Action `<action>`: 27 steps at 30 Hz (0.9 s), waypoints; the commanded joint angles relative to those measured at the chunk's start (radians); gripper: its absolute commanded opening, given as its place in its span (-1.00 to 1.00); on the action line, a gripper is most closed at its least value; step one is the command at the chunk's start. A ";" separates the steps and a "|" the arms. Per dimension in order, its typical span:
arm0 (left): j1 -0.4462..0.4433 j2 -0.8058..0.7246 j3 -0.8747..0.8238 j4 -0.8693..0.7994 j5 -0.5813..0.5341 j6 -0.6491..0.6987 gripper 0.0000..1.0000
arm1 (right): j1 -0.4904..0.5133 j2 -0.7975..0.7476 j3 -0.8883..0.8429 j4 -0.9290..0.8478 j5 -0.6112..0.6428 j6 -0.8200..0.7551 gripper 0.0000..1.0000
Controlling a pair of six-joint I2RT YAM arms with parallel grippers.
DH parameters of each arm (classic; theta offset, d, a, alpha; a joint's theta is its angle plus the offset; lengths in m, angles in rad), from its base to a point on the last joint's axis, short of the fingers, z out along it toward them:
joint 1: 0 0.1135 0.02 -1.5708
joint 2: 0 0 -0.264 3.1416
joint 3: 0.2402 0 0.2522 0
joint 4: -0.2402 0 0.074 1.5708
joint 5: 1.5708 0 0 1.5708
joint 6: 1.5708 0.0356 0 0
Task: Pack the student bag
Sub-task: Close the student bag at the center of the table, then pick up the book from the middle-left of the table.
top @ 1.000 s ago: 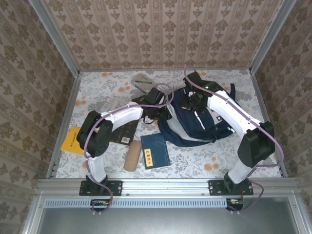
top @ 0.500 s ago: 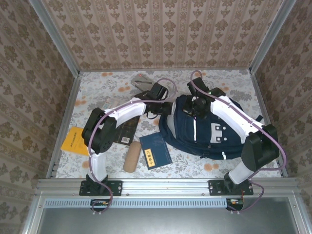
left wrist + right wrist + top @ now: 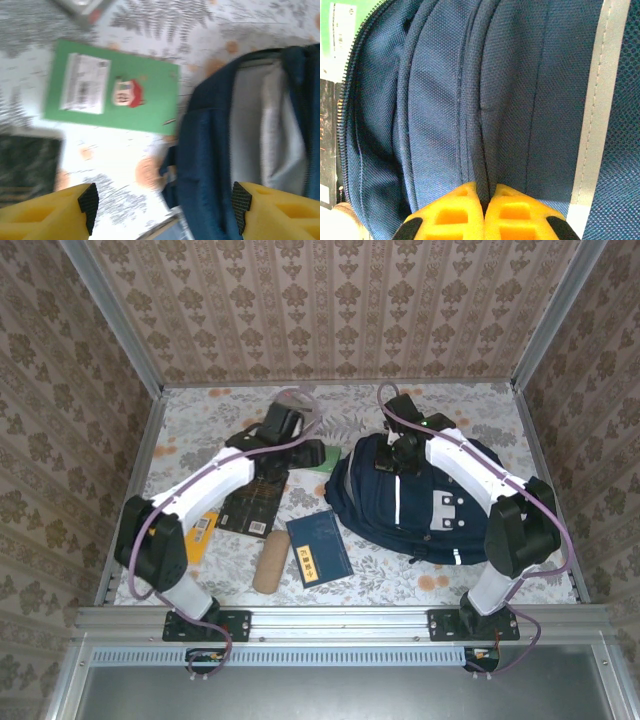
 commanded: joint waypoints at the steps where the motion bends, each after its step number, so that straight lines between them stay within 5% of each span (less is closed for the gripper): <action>1: 0.051 -0.091 -0.084 -0.081 -0.041 0.022 0.54 | 0.003 0.009 -0.015 0.052 -0.021 -0.051 -0.67; 3: 0.086 -0.154 -0.144 -0.093 -0.053 0.024 0.65 | 0.008 0.004 -0.034 0.055 0.002 -0.057 -0.39; 8: 0.199 -0.274 -0.266 -0.112 -0.030 0.018 0.69 | 0.047 -0.059 -0.066 0.083 0.084 -0.057 -0.15; 17: 0.362 -0.353 -0.391 -0.109 0.062 0.061 0.56 | 0.202 -0.090 -0.148 0.289 -0.031 0.063 -0.17; 27: 0.587 -0.152 -0.388 0.055 0.278 0.049 0.41 | 0.352 0.125 -0.125 0.588 -0.082 0.318 -0.04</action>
